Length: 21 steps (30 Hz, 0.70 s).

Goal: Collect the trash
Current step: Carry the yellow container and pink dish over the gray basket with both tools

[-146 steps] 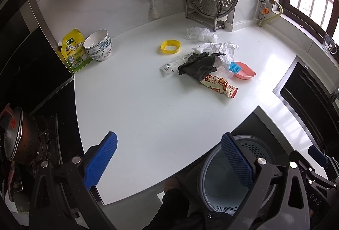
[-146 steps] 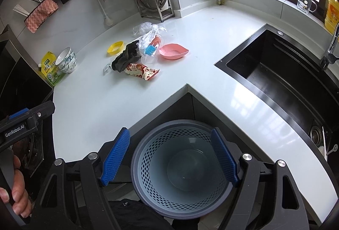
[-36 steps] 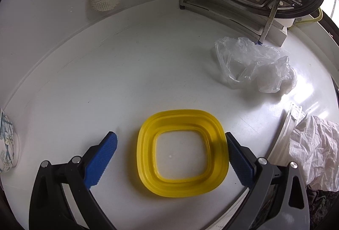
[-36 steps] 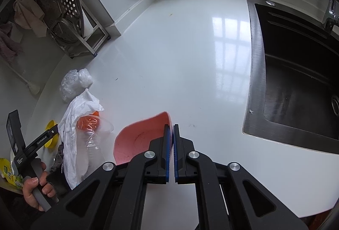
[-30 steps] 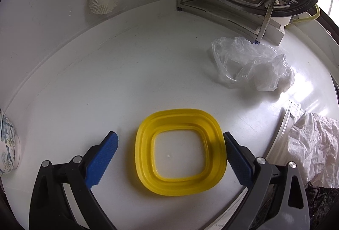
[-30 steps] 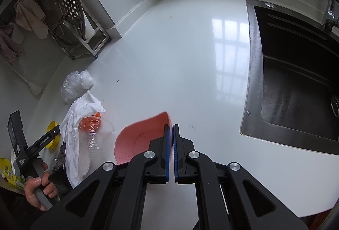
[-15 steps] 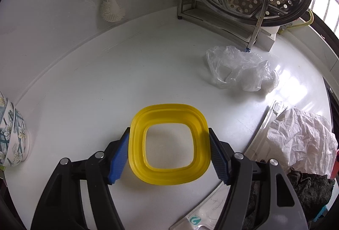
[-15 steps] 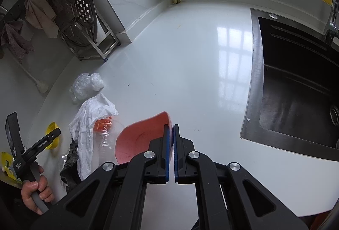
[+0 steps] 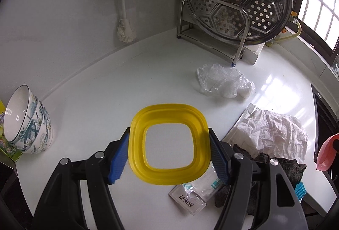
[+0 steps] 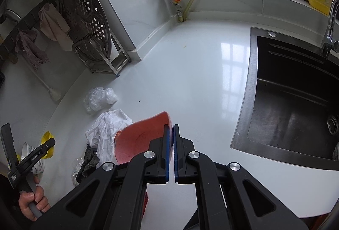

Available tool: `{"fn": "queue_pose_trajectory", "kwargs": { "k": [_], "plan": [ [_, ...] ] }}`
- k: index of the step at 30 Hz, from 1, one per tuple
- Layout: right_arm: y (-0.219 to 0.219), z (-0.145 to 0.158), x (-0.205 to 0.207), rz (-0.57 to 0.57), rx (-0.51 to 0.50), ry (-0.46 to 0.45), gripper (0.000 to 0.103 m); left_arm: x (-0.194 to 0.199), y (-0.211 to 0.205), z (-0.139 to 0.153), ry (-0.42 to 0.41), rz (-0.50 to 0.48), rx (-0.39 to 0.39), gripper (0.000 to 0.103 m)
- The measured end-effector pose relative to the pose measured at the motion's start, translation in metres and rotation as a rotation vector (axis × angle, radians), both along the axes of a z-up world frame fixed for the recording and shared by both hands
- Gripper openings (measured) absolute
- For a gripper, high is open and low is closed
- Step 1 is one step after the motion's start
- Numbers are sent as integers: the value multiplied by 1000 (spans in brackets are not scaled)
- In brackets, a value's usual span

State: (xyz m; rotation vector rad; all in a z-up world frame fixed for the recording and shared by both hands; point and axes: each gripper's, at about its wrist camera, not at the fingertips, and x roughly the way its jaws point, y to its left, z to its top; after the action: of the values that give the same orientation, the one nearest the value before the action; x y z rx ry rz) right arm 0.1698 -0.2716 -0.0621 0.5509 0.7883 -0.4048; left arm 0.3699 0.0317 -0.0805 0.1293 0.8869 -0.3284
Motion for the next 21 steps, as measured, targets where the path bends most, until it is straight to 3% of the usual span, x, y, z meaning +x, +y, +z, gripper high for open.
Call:
{"fn": "queue_pose_trajectory", "kwargs": {
  "k": [11, 21],
  "plan": [
    [-1, 28, -52, 82, 5, -57, 3, -97, -7, 45, -50, -21, -19, 67],
    [-6, 18, -141, 179, 16, 1, 3, -223, -57, 56, -10, -114, -57, 67]
  ]
}}
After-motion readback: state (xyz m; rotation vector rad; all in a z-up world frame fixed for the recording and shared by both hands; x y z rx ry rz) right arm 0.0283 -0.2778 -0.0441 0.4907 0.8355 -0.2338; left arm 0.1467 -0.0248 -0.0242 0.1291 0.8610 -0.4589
